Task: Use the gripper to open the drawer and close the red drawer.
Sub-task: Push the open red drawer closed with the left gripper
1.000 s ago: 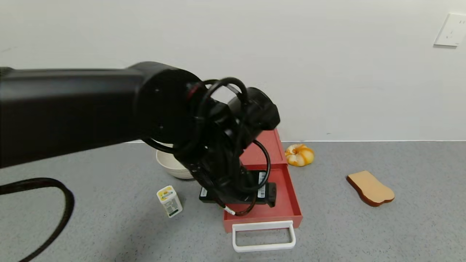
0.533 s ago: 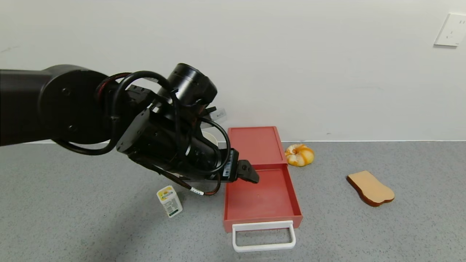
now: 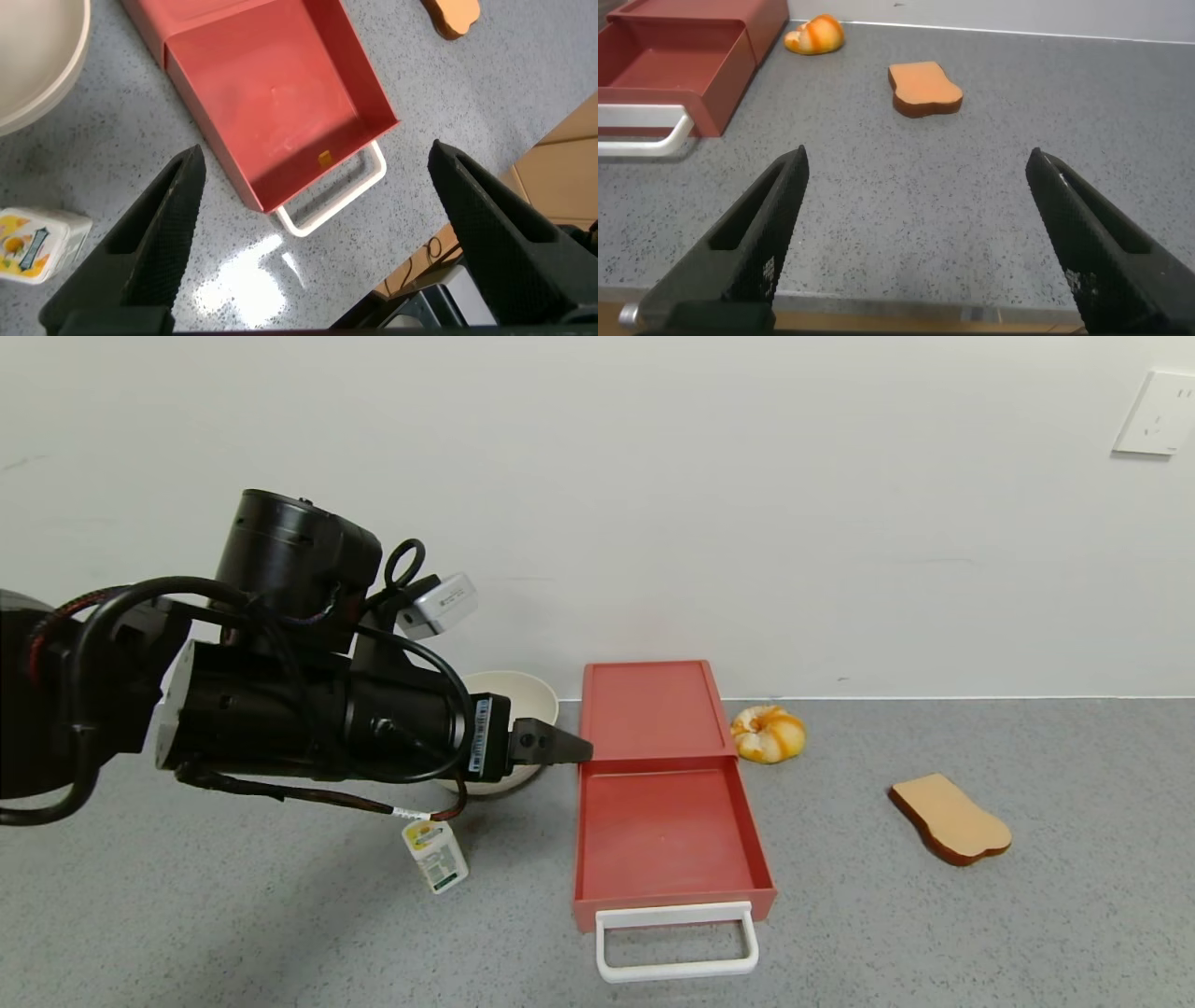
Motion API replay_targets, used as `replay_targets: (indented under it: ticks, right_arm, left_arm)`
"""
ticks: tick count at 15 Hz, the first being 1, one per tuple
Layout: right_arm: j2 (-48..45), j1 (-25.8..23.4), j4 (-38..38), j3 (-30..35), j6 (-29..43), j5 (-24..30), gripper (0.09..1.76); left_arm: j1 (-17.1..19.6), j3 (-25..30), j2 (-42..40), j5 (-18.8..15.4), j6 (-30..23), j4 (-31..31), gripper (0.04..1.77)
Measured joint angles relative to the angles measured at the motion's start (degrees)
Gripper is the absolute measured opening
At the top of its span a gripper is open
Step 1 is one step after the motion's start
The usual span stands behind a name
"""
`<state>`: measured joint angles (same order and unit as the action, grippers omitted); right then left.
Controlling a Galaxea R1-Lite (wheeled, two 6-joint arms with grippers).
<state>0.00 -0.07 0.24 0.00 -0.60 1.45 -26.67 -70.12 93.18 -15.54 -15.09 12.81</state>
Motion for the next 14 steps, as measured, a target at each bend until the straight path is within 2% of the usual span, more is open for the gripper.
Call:
replay_targets:
  ticks: [9,13,14]
  right_arm:
    - [0.0,-0.02,0.02,0.0,0.0,0.0,1.71]
    - [0.0,-0.02,0.0,0.0,0.0,-0.02,1.71]
    - [0.0,-0.02,0.0,0.0,0.0,0.0,1.71]
  left_arm:
    - [0.29,0.77,-1.34,0.33,-0.09,-0.05,1.72]
    - [-0.41,-0.55,-0.99,1.57,-1.22,1.11,1.72]
    - [-1.05,-1.02,-0.9,2.86,-1.99,1.65,1.72]
